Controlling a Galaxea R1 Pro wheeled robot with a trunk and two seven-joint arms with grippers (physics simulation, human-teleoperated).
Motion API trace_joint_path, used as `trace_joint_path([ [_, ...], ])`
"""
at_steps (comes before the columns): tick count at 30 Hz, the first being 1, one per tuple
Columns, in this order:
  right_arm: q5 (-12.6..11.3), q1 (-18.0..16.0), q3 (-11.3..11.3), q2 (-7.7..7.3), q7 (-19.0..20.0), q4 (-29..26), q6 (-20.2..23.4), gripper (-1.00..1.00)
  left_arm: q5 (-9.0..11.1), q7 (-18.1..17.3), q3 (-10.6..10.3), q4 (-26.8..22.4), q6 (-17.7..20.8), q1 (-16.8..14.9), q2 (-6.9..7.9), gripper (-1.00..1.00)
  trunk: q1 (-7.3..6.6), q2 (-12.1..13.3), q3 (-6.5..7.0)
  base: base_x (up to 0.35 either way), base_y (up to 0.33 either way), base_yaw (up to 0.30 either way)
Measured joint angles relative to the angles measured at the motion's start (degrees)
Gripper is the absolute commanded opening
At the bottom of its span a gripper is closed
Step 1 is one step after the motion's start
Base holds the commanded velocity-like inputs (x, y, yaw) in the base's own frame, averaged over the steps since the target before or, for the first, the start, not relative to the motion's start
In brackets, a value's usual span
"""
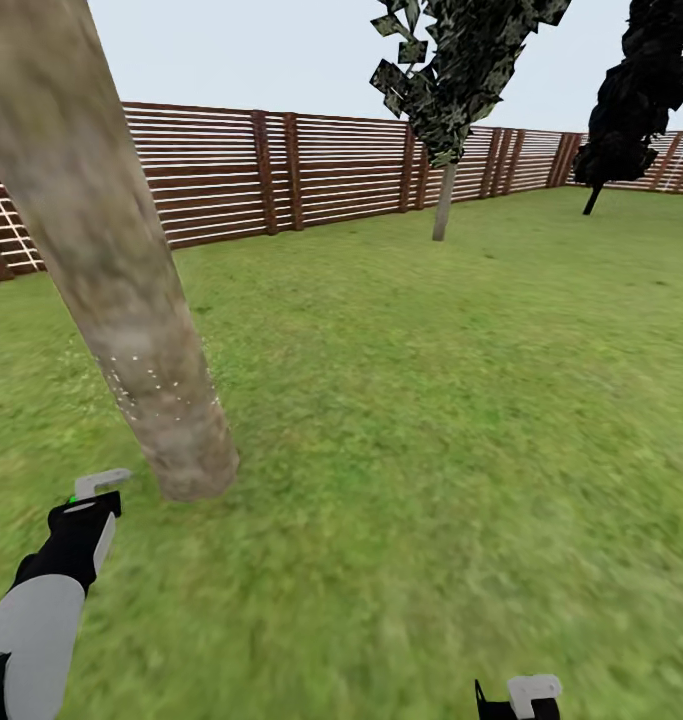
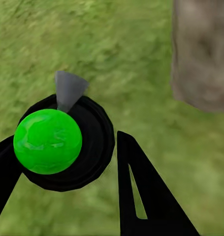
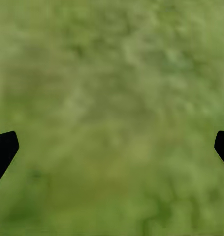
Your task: In the garden, pick up the pesticide atomizer on the floor and spray pesticide onto both trees until each tree trunk is fully covered.
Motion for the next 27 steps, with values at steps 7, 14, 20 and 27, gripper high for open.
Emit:
trace_joint_path([
  [7, 0.0, 0.02, -0.01, -0.07, 0.0, 0.02, -0.02, 1.0, 0.0, 0.01, -0.02, 0.02, -0.05, -0.02, -0.05, -1.0, 0.0, 0.0, 0.0, 0.262, -0.172, 0.118],
  [14, 0.07, 0.02, -0.01, -0.09, 0.0, 0.02, -0.02, 1.0, -0.01, 0.01, -0.03, -0.05, -0.08, -0.02, -0.01, -1.0, 0.01, 0.0, 0.0, 0.158, -0.236, 0.001],
  [20, 0.07, 0.02, -0.01, -0.09, 0.0, 0.06, 0.01, 1.0, -0.01, 0.01, -0.03, -0.05, -0.04, -0.02, -0.01, -1.0, 0.01, 0.0, 0.0, 0.155, -0.241, 0.0],
  [27, 0.02, 0.01, 0.0, -0.09, 0.0, 0.05, 0.05, 1.0, 0.0, 0.0, -0.03, -0.08, 0.01, -0.01, -0.01, -1.0, 0.01, 0.0, 0.0, 0.178, -0.23, 0.049],
])
